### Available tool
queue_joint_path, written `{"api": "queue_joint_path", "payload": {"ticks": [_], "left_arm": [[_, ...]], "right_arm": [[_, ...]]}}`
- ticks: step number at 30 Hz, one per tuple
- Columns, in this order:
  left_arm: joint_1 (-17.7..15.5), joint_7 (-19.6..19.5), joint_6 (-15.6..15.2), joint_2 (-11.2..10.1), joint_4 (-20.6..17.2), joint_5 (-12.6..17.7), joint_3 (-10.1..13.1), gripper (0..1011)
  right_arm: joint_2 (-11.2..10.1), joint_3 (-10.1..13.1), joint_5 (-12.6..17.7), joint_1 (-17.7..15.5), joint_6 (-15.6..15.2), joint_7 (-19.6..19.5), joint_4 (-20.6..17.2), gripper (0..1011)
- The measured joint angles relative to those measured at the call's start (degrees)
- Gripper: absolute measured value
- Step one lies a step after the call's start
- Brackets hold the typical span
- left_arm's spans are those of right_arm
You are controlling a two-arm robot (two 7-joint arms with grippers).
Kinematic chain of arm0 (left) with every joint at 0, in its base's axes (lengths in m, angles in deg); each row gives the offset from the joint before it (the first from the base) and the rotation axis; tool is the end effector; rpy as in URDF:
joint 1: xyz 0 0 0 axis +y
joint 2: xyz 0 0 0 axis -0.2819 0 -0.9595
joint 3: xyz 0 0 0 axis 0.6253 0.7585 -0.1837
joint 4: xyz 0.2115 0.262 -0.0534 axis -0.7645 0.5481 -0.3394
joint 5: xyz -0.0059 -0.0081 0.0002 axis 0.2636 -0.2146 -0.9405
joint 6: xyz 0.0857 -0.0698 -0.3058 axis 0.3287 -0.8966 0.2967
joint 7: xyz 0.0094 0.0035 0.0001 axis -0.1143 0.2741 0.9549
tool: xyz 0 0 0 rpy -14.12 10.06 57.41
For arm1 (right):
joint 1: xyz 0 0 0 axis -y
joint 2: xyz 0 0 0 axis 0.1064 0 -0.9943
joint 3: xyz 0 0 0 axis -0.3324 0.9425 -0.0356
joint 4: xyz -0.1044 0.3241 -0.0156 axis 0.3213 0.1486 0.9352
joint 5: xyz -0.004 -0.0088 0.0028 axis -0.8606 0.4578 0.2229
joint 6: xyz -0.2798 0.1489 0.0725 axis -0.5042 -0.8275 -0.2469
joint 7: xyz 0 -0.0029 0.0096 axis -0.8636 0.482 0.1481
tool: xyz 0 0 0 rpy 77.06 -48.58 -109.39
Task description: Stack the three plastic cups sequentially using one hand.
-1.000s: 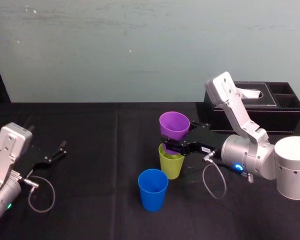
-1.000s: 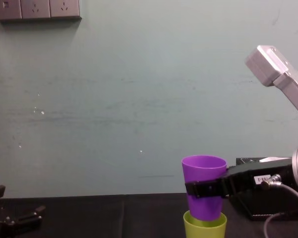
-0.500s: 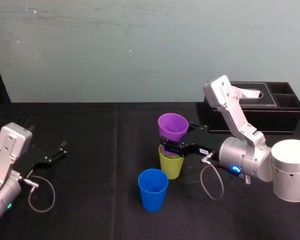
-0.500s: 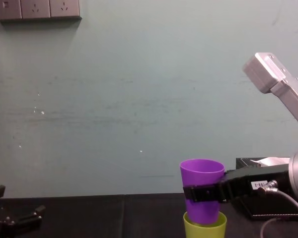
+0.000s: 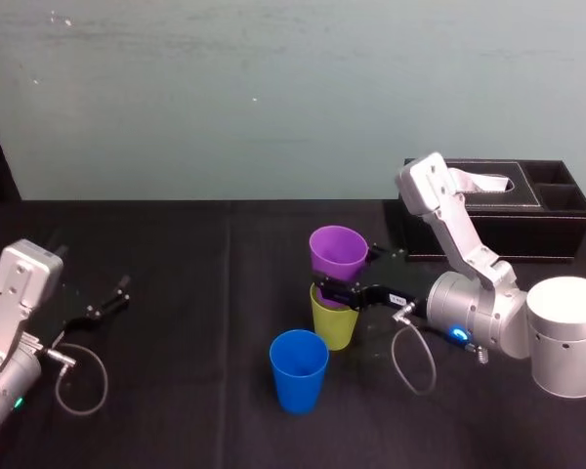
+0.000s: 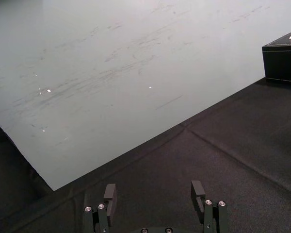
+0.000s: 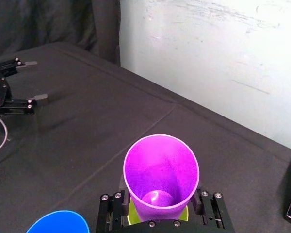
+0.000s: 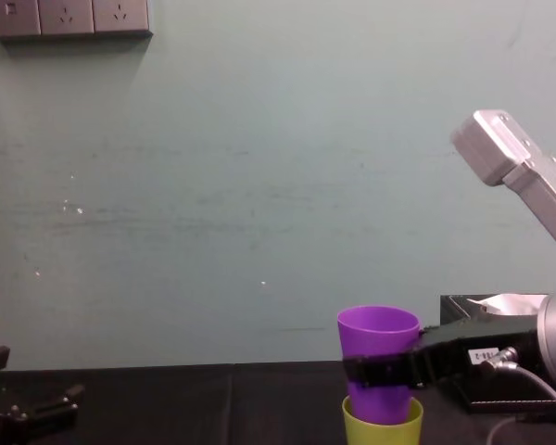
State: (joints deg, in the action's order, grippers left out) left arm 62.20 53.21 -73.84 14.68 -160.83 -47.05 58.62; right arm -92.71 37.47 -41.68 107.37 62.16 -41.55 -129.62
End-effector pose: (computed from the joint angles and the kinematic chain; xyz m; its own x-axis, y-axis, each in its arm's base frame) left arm 0.3818 0.1073 -0.3464 0.2921 0.8804 0.3737 -0.9553 0.2871 0.0703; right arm 0.4456 -0.0052 -0.2572 0.6647 -0.7414 0.0922 0.7236 0.6082 -0.3262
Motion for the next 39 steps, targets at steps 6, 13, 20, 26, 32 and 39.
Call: {"api": "queue_joint_path", "payload": {"ticks": [6,13,20,26,32,39], "left_arm": [[0.0,0.0,0.0,0.0,0.0,0.0,0.0,1000],[0.0,0.0,0.0,0.0,0.0,0.0,0.0,1000],[0.0,0.0,0.0,0.0,0.0,0.0,0.0,1000],[0.0,0.0,0.0,0.0,0.0,0.0,0.0,1000],[0.0,0.0,0.0,0.0,0.0,0.0,0.0,1000],[0.0,0.0,0.0,0.0,0.0,0.0,0.0,1000]], "right_arm": [[0.1,0.0,0.0,-0.1,0.1,0.1,0.2,724],[0.1,0.0,0.0,-0.1,0.1,0.1,0.2,726],[0.1,0.0,0.1,-0.1,0.1,0.2,0.1,880],[0.0,0.0,0.1,-0.1,0.0,0.2,0.1,999],[0.0,0.0,0.1,-0.1,0.0,0.1,0.0,1004],[0.0,0.4,0.3,-0.4,0.5,0.2,-0.3,1004]]}}
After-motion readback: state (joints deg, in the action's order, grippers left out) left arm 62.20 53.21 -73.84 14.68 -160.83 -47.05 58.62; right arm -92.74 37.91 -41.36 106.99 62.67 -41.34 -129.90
